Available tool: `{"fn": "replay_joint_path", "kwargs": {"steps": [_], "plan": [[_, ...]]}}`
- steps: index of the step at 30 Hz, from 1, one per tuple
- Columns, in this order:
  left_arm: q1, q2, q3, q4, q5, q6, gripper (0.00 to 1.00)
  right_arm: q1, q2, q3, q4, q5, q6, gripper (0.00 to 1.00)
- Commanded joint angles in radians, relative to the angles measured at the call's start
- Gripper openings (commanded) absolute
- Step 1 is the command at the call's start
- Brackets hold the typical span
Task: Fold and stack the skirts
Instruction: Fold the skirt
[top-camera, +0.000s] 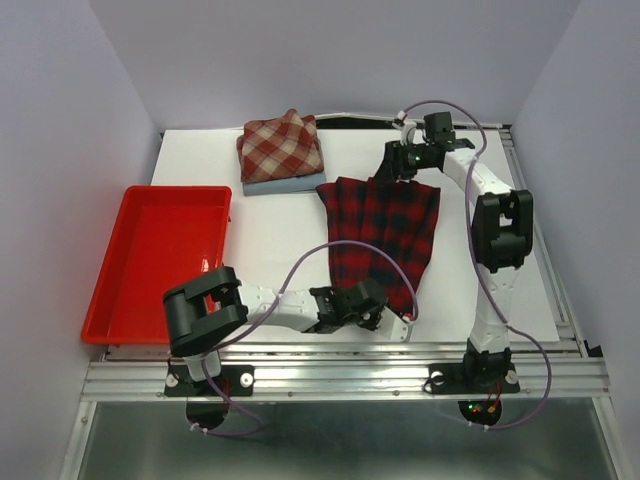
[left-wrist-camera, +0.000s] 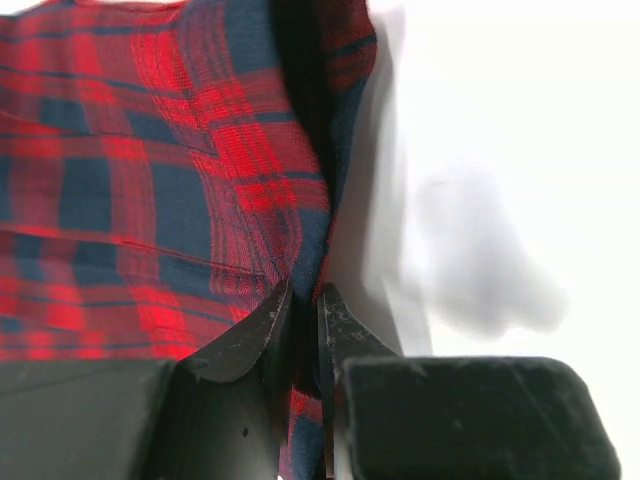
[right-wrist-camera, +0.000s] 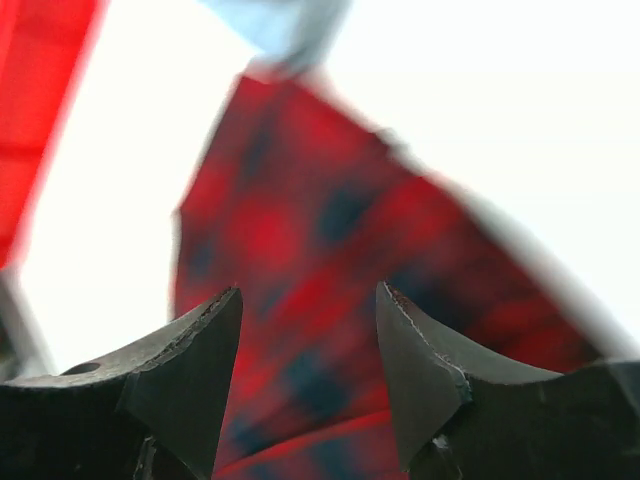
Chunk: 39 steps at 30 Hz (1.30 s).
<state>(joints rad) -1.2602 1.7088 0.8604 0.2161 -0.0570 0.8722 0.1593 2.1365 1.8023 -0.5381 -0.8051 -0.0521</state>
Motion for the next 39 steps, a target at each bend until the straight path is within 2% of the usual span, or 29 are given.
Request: {"fn": "replay_joint_path", "kwargs": {"steps": [1,5,8,9,14,21,28,32,39], "plan": [[-0.033,-0.054,0.045,-0.144,0.051,-0.13,0.0,-0.041,0.126,0.147,-0.026,0.131,-0.092,0.62],[-0.048,-0.064,0.061,-0.193,0.098,-0.188,0.0,-0.041,0.219,0.178,-0.028,0.139,-0.158,0.62],[-0.05,-0.069,0.094,-0.248,0.115,-0.214,0.0,-0.041,0.247,0.164,-0.058,0.074,-0.175,0.62],[-0.05,-0.071,0.104,-0.282,0.129,-0.226,0.0,-0.041,0.252,0.149,-0.063,0.034,-0.19,0.58],[-0.047,-0.097,0.205,-0.415,0.189,-0.272,0.0,-0.031,0.188,-0.038,-0.063,-0.092,-0.256,0.45],[-0.036,-0.126,0.38,-0.57,0.262,-0.302,0.0,-0.009,0.074,-0.219,-0.056,-0.164,-0.301,0.38],[0.051,-0.065,0.62,-0.797,0.404,-0.302,0.0,0.031,-0.021,-0.331,-0.066,-0.23,-0.328,0.37],[0.145,-0.006,0.765,-0.879,0.473,-0.299,0.0,0.052,-0.047,-0.377,-0.105,-0.255,-0.356,0.36],[0.3,0.094,0.861,-0.926,0.556,-0.283,0.0,0.082,-0.078,-0.425,-0.134,-0.286,-0.377,0.34]]}}
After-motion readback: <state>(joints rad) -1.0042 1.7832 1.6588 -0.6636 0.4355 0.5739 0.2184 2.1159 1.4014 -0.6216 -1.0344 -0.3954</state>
